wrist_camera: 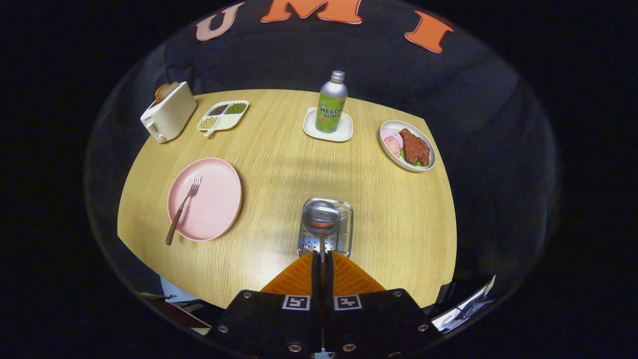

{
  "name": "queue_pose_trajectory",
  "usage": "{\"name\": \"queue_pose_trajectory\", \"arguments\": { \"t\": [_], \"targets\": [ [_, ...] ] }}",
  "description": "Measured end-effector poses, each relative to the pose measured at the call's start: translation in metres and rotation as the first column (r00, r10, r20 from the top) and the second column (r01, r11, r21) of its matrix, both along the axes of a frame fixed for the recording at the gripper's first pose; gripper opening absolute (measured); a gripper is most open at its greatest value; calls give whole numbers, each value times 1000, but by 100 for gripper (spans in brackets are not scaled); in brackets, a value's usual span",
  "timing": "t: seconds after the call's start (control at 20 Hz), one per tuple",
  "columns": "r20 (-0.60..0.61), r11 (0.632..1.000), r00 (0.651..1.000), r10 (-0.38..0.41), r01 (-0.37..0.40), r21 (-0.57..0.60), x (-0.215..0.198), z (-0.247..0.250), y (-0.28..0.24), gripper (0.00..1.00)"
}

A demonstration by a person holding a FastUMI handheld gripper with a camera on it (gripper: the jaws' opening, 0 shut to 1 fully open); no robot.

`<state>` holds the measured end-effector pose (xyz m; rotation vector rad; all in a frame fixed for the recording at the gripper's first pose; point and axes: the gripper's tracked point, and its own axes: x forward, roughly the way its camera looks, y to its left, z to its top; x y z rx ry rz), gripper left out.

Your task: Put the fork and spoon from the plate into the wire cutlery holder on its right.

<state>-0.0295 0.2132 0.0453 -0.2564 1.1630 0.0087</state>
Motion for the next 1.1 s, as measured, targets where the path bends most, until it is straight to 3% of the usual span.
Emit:
{"name": "queue_pose_trajectory", "arguments": {
  "t": [0.6,0.9,1.1],
  "targets": [
    [-287,1000,958,-25,22,-14,6,-49,-9,4],
    [-338,999,941,-27,16,-35,15,-61,-12,4],
    [-299,999,954,-32,22,-36,24,-59,-12,8]
  ]
}}
